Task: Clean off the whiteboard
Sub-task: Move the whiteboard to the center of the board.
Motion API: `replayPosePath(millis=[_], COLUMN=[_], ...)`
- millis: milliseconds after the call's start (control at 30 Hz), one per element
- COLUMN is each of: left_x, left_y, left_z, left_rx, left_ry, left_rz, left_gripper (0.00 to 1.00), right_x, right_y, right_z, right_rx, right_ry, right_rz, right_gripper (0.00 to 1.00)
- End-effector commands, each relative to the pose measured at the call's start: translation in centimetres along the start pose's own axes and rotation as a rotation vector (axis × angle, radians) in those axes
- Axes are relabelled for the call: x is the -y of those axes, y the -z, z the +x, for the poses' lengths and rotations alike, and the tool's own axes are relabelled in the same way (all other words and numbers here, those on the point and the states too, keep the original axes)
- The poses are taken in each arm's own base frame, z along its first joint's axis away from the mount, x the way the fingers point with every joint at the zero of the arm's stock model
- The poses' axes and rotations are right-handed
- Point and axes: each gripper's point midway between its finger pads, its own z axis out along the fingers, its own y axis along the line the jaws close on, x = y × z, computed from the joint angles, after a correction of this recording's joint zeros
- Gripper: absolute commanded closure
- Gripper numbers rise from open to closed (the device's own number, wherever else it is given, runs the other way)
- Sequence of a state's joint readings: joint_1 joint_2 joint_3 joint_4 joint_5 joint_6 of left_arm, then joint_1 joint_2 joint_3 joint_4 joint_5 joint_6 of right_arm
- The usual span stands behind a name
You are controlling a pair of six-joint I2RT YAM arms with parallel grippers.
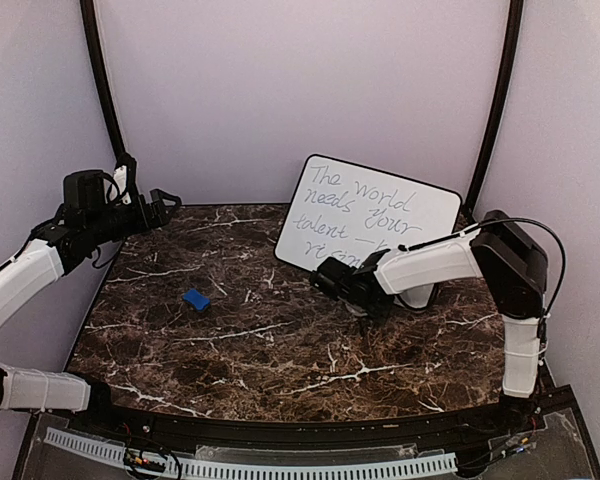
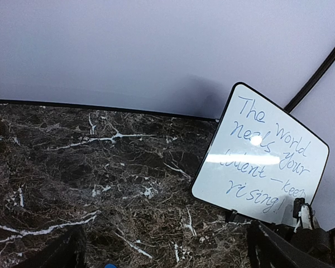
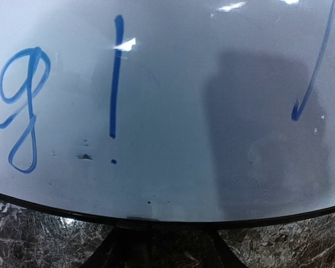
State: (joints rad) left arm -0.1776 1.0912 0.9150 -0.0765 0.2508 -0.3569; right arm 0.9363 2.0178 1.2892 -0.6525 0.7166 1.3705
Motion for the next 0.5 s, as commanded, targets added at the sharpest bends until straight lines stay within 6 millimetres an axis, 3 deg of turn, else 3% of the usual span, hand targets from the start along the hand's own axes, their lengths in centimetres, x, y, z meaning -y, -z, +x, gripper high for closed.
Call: replayPosePath(millis=[0, 200, 467], left_x=[0.5, 0.5, 0.5], left_y=[0.6, 0.5, 0.4], left_z=[-0.4, -0.3, -0.3], left_rx=[0.025, 0.022, 0.02], left_ry=[-0.003, -0.003, -0.002], left_rz=[0.021, 0.02, 0.021], left_gripper=[0.01, 0.01, 0.01], right_x=[0.4, 0.9, 0.2], right_y=[-0.2, -1.4, -1.4], right_z=[-1.2, -0.6, 0.1], right_rx=[0.043, 0.072, 0.07], right_ry=[-0.034, -0.027, -0.003], right_rz=[0.016, 0.048, 0.042], right_gripper=[0.59, 0.65, 0.91])
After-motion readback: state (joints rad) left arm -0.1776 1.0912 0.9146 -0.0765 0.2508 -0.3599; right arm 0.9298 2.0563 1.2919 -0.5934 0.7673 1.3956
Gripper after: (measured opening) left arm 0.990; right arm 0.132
